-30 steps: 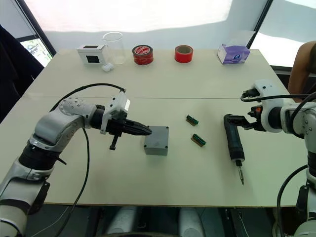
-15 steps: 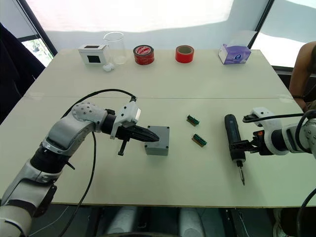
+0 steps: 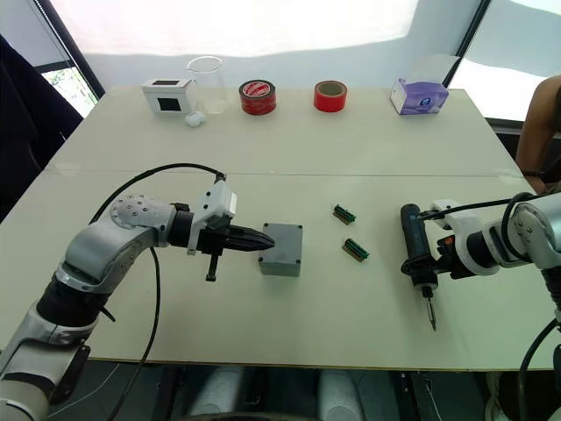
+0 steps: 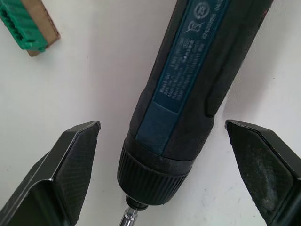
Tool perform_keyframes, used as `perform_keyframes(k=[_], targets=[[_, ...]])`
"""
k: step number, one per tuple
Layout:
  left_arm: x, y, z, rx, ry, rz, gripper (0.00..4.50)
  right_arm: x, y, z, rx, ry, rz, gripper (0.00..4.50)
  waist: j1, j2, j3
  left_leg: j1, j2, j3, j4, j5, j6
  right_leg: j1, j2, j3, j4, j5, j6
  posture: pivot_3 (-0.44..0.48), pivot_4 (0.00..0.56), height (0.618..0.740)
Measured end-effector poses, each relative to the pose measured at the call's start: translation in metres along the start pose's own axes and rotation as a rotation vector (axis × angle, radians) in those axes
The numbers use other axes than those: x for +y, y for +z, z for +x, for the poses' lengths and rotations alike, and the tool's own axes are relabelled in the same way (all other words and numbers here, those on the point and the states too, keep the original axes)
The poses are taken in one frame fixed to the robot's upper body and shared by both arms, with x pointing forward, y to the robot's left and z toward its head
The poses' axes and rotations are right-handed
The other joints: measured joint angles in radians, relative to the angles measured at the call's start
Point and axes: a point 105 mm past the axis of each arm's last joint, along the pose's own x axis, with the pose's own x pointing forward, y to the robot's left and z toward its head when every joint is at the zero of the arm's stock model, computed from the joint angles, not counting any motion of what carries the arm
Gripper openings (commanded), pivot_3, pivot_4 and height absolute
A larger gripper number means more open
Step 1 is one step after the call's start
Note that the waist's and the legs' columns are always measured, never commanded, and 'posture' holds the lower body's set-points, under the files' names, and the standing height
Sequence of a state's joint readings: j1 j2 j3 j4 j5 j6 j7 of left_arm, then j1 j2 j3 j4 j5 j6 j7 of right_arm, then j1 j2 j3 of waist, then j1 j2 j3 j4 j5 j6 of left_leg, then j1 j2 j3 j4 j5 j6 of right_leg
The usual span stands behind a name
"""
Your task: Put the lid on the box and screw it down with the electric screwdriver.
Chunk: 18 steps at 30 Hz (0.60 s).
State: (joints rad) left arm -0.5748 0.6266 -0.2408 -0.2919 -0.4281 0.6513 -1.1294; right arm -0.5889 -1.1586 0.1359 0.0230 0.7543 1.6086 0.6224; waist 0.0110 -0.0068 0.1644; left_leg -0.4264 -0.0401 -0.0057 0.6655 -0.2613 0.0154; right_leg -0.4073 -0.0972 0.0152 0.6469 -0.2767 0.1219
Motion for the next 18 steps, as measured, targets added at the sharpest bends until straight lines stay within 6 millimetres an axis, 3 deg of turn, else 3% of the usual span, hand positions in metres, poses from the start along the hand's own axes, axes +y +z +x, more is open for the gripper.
perform_keyframes(k=[6,7,9,13,15,18], targets=[[0.002,-0.003,-0.001,0.002,0.03,-0.02,0.0,-0.001,-0.001,0.003,0.021,-0.013,-0.013,4.48,0.0,0.0,0.0,0.0,0.0,0.0,0.0,0.0,0.0,0.0,0.0,0.0,0.0,0.0,0.0,0.0,0.15,0.74],[0.002,-0.003,-0.001,0.0,0.034,-0.021,0.0,-0.001,-0.001,0.003,0.024,-0.018,-0.016,3.95,-0.001,0.0,0.0,0.0,0.0,0.0,0.0,0.0,0.0,0.0,0.0,0.0,0.0,0.0,0.0,0.0,0.15,0.74],[0.003,-0.002,-0.001,-0.004,0.038,-0.022,0.0,-0.003,-0.001,0.004,0.028,-0.035,-0.021,3.49,-0.001,0.0,0.0,0.0,0.0,0.0,0.0,0.0,0.0,0.0,0.0,0.0,0.0,0.0,0.0,0.0,0.15,0.74],[0.003,-0.001,0.001,-0.014,0.043,-0.027,0.0,-0.01,0.002,0.005,0.027,-0.067,-0.021,1.98,-0.002,0.0,0.0,0.0,0.0,0.0,0.0,0.0,0.0,0.0,0.0,0.0,0.0,0.0,0.0,0.0,0.15,0.74],[0.002,0.0,0.002,-0.027,0.037,-0.03,0.0,-0.01,0.003,0.006,0.029,-0.064,-0.029,1.75,-0.002,0.0,0.0,0.0,0.0,0.0,0.0,0.0,0.0,0.0,0.0,0.0,0.0,0.0,0.0,0.0,0.15,0.74],[0.003,0.0,0.002,-0.029,0.039,-0.032,0.0,-0.011,0.002,0.006,0.033,-0.061,-0.028,1.75,-0.001,0.0,0.0,0.0,0.0,0.0,0.0,0.0,0.0,0.001,0.0,0.0,0.0,0.0,0.0,0.0,0.15,0.74]])
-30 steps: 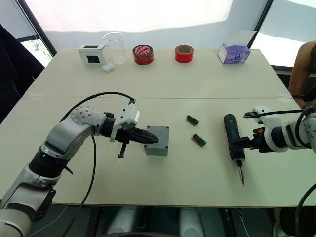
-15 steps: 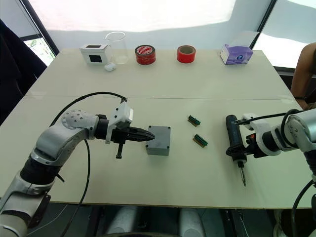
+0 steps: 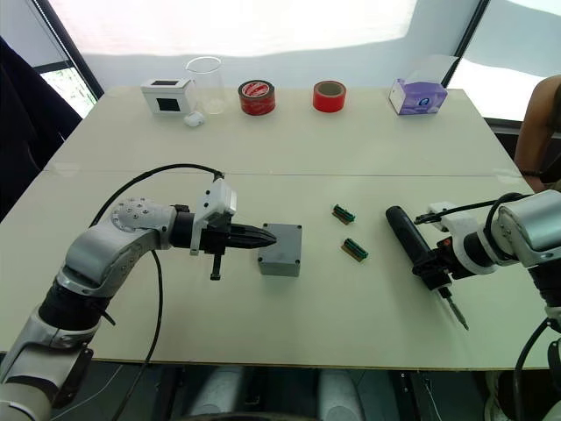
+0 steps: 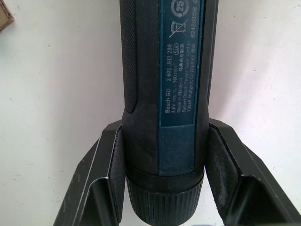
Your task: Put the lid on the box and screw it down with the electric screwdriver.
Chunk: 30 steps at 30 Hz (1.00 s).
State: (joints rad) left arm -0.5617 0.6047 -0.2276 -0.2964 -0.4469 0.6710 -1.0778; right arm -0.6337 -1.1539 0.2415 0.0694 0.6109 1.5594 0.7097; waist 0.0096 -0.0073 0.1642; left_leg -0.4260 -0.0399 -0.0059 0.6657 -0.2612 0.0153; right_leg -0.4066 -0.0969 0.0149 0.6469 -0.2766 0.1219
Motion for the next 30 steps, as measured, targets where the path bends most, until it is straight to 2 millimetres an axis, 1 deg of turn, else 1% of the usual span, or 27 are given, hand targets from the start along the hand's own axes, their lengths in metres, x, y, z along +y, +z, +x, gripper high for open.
perform_keyframes(k=[5,7,8,9,10,11,12,13,14,15,17,18,20,21,23,25,26,27,29,30], targets=[[0.002,0.0,-0.001,-0.003,0.011,-0.002,0.0,-0.003,0.002,0.0,-0.01,0.002,0.005,1.75,0.0,0.0,0.0,0.0,0.0,0.0,0.001,0.0,0.0,0.0,0.0,0.0,0.0,0.0,0.0,0.0,0.15,0.74],[0.003,0.0,-0.002,-0.002,0.018,-0.006,0.0,-0.008,0.01,0.001,-0.043,-0.017,0.005,1.75,-0.001,0.0,0.0,0.0,0.0,0.0,0.001,0.0,0.0,0.0,0.0,0.0,0.0,0.0,0.0,0.0,0.15,0.74],[0.004,-0.002,-0.003,-0.002,0.023,-0.013,0.0,-0.011,0.019,0.002,-0.082,-0.036,0.01,1.75,-0.004,0.0,0.0,0.0,0.0,0.001,0.001,0.0,0.0,0.0,0.0,0.0,0.0,0.0,0.0,0.0,0.15,0.74],[0.007,-0.002,-0.005,-0.006,0.032,-0.024,0.0,-0.011,0.036,0.003,-0.159,-0.04,0.019,1.75,-0.01,-0.001,0.0,0.0,0.0,0.001,0.001,0.0,0.0,0.0,0.0,0.001,0.0,0.001,0.001,0.0,0.15,0.74],[0.011,-0.002,-0.007,-0.02,0.045,-0.04,0.0,-0.008,0.066,-0.001,-0.311,-0.033,0.034,1.75,-0.024,0.002,0.002,-0.001,0.0,0.002,0.001,0.001,-0.001,-0.003,0.0,0.002,0.001,0.002,0.003,0.0,0.15,0.74],[0.015,0.001,-0.006,-0.044,0.055,-0.055,0.0,0.001,0.103,-0.017,-0.521,0.008,0.052,1.75,-0.031,0.007,0.005,-0.001,-0.001,0.005,-0.001,0.001,-0.002,-0.005,0.001,0.005,0.002,0.003,0.004,0.0,0.15,0.74],[0.018,0.006,-0.005,-0.066,0.055,-0.055,0.0,0.008,0.127,-0.034,-0.675,0.038,0.06,1.75,-0.029,0.009,0.006,-0.002,-0.001,0.005,-0.002,0.002,-0.003,-0.007,0.001,0.005,0.003,0.003,0.003,0.0,0.15,0.74],[0.02,0.012,-0.004,-0.093,0.053,-0.055,0.0,0.018,0.148,-0.056,-0.833,0.085,0.074,1.75,-0.025,0.009,0.006,-0.003,0.001,0.003,-0.004,0.003,-0.006,-0.008,0.003,0.005,0.003,0.002,0.003,0.0,0.15,0.74],[0.022,0.017,-0.003,-0.114,0.055,-0.057,0.0,0.028,0.161,-0.08,-0.977,0.15,0.093,1.75,-0.019,0.009,0.006,-0.004,0.003,0.001,-0.004,0.005,-0.009,-0.008,0.005,0.003,0.002,0.001,0.001,0.0,0.15,0.74],[0.025,0.02,-0.004,-0.129,0.064,-0.065,0.0,0.044,0.169,-0.108,-1.148,0.251,0.092,1.75,-0.013,0.008,0.006,-0.006,0.004,-0.003,-0.004,0.006,-0.01,-0.008,0.008,0.001,0.003,0.0,-0.001,0.0,0.15,0.74],[0.03,0.017,-0.007,-0.128,0.081,-0.089,0.0,0.064,0.169,-0.134,-1.296,0.357,0.068,1.75,-0.003,0.008,0.006,-0.008,0.004,-0.005,-0.004,0.005,-0.008,-0.008,0.008,0.001,0.003,0.0,-0.002,0.0,0.15,0.74],[0.031,0.015,-0.007,-0.125,0.084,-0.097,0.0,0.067,0.165,-0.135,-1.317,0.366,0.07,1.75,0.0,0.008,0.005,-0.008,0.003,-0.005,-0.004,0.005,-0.008,-0.007,0.006,0.001,0.003,0.0,-0.002,0.0,0.15,0.74],[0.033,0.011,-0.009,-0.115,0.089,-0.109,0.0,0.074,0.159,-0.12,-1.308,0.382,0.102,1.75,0.001,0.008,0.005,-0.01,-0.002,-0.003,-0.001,0.004,-0.007,-0.007,0.002,0.002,0.002,0.001,0.0,0.0,0.15,0.74],[0.034,0.01,-0.009,-0.107,0.087,-0.111,0.0,0.08,0.155,-0.107,-1.286,0.402,0.124,1.75,0.001,0.008,0.005,-0.01,-0.003,-0.001,0.0,0.004,-0.007,-0.007,0.0,0.003,0.002,0.002,0.002,0.0,0.15,0.74],[0.033,0.006,-0.011,-0.08,0.078,-0.107,0.0,0.098,0.146,-0.092,-1.27,0.462,0.114,1.75,-0.001,0.009,0.006,-0.01,-0.004,0.0,0.001,0.003,-0.005,-0.007,0.0,0.004,0.002,0.003,0.005,0.0,0.15,0.74],[0.033,-0.001,-0.009,-0.038,0.068,-0.102,0.0,0.125,0.136,-0.091,-1.307,0.483,0.001,1.75,-0.001,0.009,0.006,-0.01,-0.004,0.0,0.001,0.003,-0.004,-0.008,0.0,0.004,0.002,0.003,0.005,0.0,0.15,0.74],[0.033,-0.004,-0.007,-0.021,0.062,-0.101,0.0,0.14,0.132,-0.093,-1.332,0.5,-0.072,1.75,-0.004,0.009,0.006,-0.01,-0.004,0.0,0.001,0.003,-0.004,-0.009,0.001,0.004,0.002,0.003,0.005,0.0,0.15,0.74],[0.032,-0.007,-0.004,-0.009,0.054,-0.097,0.0,0.15,0.13,-0.096,-1.364,0.499,-0.131,1.75,-0.006,0.008,0.006,-0.01,-0.004,-0.001,0.001,0.003,-0.004,-0.008,0.002,0.004,0.002,0.003,0.005,0.0,0.15,0.74],[0.032,-0.008,0.0,0.002,0.051,-0.082,0.0,0.161,0.126,-0.1,-1.419,0.49,-0.196,1.75,-0.006,0.008,0.006,-0.01,-0.003,-0.001,0.001,0.003,-0.004,-0.008,0.002,0.004,0.002,0.003,0.005,0.0,0.15,0.74],[0.032,-0.011,0.001,0.018,0.054,-0.072,0.0,0.164,0.122,-0.099,-1.438,0.476,-0.219,1.75,-0.005,0.008,0.006,-0.01,-0.003,-0.001,0.001,0.003,-0.004,-0.008,0.002,0.004,0.002,0.003,0.005,0.0,0.15,0.74]])
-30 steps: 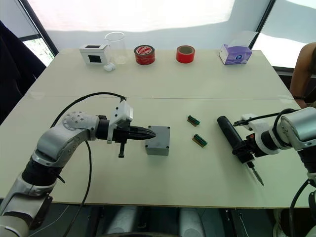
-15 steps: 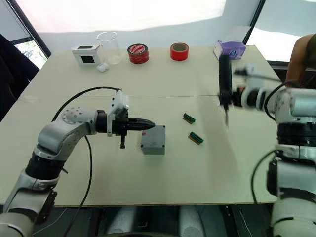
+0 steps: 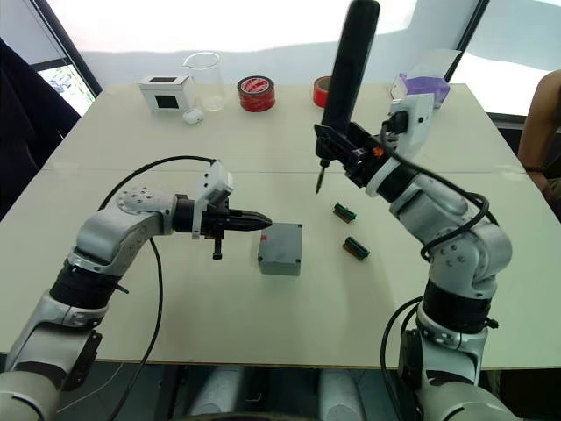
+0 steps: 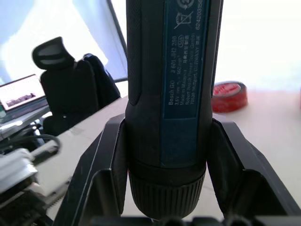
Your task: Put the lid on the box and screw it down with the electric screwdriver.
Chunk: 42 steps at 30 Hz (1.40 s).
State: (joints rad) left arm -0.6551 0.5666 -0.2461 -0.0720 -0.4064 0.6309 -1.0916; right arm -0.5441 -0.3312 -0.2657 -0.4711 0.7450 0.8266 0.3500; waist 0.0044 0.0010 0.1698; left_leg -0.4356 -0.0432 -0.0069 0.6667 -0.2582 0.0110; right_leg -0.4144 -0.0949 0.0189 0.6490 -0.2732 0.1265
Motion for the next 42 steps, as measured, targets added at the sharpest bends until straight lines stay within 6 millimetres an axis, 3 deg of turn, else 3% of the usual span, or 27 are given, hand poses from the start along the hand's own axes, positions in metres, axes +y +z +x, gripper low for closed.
perform_keyframes(k=[7,16,42], targets=[[-0.002,-0.014,0.008,0.073,-0.015,0.041,0.0,0.024,-0.035,0.001,0.048,0.049,-0.001,1.75,-0.017,0.0,0.0,0.0,0.001,0.0,0.0,0.0,-0.001,0.0,0.001,0.0,0.0,0.0,0.0,0.0,0.15,0.74],[-0.003,-0.019,0.017,0.064,0.0,0.081,0.0,0.027,-0.062,-0.007,0.101,0.029,-0.041,1.75,-0.016,0.0,0.0,0.002,0.002,-0.001,0.0,0.0,0.0,0.001,0.002,0.0,0.0,0.0,0.0,0.0,0.15,0.74],[-0.003,-0.02,0.018,0.068,0.003,0.078,0.0,0.023,-0.071,-0.004,0.084,-0.002,-0.056,1.75,-0.015,0.0,0.0,0.008,0.002,-0.001,0.0,-0.001,0.002,0.007,0.002,0.0,-0.001,0.0,0.0,0.0,0.15,0.74]])
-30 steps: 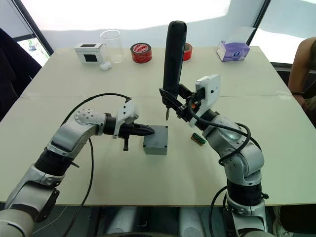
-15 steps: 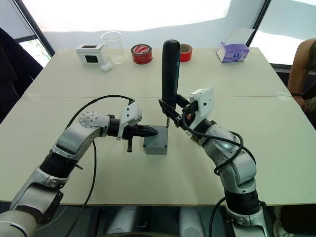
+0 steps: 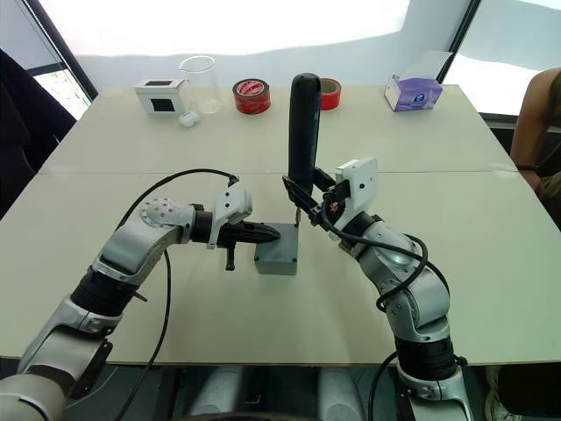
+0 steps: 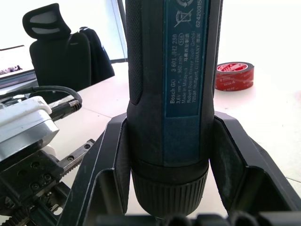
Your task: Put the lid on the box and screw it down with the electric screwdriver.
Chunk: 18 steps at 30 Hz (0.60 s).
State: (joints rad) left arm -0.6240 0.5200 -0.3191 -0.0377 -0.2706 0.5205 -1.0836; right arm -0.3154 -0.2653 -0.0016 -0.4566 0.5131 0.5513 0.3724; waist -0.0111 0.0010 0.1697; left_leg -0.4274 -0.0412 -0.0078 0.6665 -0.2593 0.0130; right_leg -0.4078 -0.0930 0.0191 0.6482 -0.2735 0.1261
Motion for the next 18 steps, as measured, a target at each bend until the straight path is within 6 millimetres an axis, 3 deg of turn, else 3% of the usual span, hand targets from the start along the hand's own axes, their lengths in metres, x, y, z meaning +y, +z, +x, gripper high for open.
perform_keyframes(k=[11,18], targets=[[0.0,-0.001,0.0,0.001,0.003,-0.003,0.0,0.004,-0.005,0.001,0.001,0.012,-0.037,1.75,0.0,0.0,0.0,0.001,0.0,0.0,0.0,0.0,0.0,0.001,0.0,0.0,0.0,0.0,0.0,0.0,0.15,0.74],[-0.002,-0.006,0.0,0.005,0.002,-0.018,0.0,0.001,-0.012,-0.003,0.0,-0.018,-0.044,1.75,0.0,-0.004,-0.004,0.01,0.001,0.0,-0.001,0.0,0.001,0.01,0.0,0.0,-0.001,0.0,-0.001,0.0,0.15,0.74]])
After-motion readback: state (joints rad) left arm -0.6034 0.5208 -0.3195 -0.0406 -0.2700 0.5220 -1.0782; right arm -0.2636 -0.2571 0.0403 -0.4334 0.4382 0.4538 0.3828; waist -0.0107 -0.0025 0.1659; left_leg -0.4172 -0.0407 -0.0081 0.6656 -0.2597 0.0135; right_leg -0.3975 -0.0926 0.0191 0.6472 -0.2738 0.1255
